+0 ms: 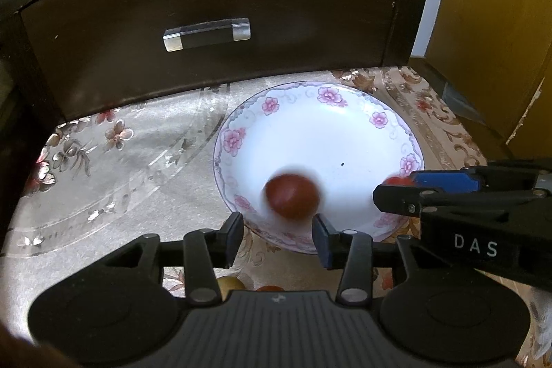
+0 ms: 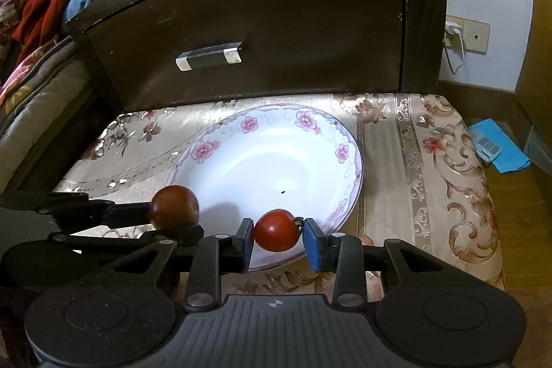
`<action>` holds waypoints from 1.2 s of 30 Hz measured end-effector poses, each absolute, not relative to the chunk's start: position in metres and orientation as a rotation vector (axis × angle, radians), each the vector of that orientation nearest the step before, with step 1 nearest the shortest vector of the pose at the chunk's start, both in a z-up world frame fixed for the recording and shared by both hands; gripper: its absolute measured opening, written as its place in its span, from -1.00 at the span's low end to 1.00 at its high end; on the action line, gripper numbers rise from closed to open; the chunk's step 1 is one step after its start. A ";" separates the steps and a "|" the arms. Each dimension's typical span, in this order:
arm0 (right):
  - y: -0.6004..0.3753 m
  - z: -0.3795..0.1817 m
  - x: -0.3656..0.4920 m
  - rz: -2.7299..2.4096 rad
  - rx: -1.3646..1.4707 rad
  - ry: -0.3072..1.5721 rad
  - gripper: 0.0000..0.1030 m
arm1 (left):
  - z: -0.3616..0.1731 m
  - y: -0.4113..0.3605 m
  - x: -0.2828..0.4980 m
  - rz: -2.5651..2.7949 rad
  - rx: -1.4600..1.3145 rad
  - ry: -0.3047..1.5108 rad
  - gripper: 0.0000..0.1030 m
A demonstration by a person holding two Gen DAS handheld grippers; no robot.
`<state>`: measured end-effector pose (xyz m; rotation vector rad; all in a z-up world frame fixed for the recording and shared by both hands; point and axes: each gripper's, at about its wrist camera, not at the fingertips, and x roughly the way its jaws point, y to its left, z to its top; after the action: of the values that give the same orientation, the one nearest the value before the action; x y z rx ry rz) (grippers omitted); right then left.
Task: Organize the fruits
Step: 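Carry both tomatoes over the white bowl and open both tools to drop them, then move the left tool to the brown kiwi while the right tool approaches a cherry tomato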
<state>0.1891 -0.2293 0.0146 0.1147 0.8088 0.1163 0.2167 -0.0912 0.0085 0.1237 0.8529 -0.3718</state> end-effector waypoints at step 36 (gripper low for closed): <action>-0.211 0.021 0.164 0.171 0.086 0.814 -0.18 | 0.019 -0.055 0.190 -0.391 0.119 0.837 0.12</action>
<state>0.1641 -0.2110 0.0209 0.0859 0.8142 0.1705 0.1898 -0.0550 0.0186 0.1187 0.8370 -0.3915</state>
